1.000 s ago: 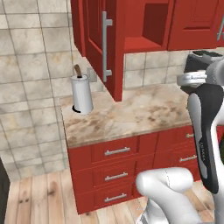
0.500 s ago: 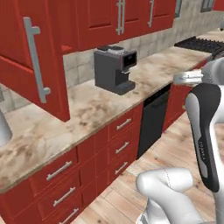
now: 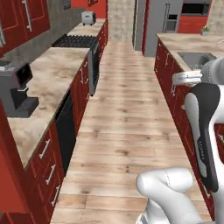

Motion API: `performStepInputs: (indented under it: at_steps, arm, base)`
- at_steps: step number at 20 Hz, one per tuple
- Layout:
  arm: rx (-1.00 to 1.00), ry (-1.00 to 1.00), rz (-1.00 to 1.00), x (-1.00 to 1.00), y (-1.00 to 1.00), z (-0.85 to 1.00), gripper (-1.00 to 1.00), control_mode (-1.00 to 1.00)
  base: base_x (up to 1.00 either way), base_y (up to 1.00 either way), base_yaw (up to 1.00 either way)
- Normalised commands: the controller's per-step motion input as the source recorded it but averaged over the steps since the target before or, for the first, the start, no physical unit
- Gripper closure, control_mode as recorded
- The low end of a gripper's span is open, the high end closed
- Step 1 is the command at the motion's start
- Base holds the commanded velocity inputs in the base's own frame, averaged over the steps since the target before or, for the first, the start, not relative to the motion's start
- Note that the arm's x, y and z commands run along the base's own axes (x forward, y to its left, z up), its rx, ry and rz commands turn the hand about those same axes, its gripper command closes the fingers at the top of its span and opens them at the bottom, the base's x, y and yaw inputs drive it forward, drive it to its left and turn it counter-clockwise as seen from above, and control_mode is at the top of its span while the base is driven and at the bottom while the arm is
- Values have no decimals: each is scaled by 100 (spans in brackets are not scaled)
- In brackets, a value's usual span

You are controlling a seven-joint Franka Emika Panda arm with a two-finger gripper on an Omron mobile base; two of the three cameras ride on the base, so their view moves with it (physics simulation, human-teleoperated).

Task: Get the candle and the beer from the cabinet and move them to the dining counter.

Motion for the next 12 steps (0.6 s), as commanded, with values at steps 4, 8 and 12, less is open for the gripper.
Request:
performStepInputs:
  at_steps: [4, 8, 12]
  arm:
    - [0, 0, 0, 0, 0, 0, 100, 100]
    - [0, 0, 0, 0, 0, 0, 100, 100]
    - [0, 0, 0, 0, 0, 0, 100, 100]
  base:
    - [0, 0, -98]
    - [0, 11, -85]
    - [0, 5, -76]
